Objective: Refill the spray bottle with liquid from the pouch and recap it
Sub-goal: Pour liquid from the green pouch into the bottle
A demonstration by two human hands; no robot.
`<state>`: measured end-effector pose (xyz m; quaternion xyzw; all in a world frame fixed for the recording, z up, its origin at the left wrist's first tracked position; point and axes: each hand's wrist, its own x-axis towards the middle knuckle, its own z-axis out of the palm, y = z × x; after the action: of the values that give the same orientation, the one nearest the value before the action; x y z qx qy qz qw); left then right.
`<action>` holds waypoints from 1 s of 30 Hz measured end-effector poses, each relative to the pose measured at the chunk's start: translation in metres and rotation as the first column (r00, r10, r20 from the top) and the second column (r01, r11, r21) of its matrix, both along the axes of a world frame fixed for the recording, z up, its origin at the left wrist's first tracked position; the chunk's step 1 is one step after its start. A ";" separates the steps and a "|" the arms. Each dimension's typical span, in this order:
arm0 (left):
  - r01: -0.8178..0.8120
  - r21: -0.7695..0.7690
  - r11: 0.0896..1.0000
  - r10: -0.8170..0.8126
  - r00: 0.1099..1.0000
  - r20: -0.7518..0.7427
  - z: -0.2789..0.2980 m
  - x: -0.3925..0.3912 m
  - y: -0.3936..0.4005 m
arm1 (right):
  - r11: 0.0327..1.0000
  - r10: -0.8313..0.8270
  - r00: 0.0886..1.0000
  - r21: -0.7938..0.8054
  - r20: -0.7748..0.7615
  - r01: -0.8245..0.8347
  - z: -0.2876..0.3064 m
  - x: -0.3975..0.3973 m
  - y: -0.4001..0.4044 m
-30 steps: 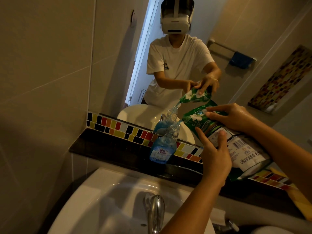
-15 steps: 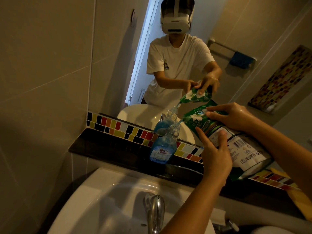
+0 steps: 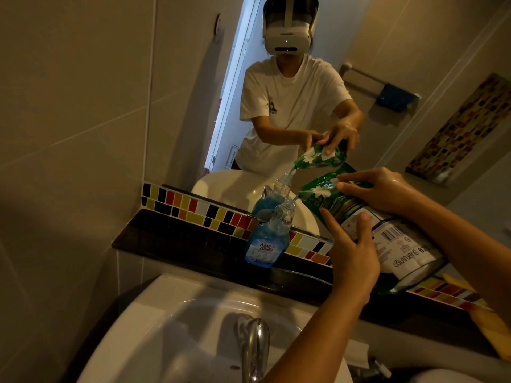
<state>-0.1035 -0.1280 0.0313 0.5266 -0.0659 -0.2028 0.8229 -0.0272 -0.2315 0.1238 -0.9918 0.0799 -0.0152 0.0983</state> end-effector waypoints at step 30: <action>-0.004 -0.025 1.000 0.003 0.999 -0.038 0.001 0.002 0.005 | 0.996 -0.019 0.999 -0.083 -0.034 0.016 0.006 0.003 0.011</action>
<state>-0.1013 -0.1225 0.0328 0.5122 -0.0519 -0.2104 0.8310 -0.0241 -0.2205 0.1297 -0.9944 0.0895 -0.0019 0.0557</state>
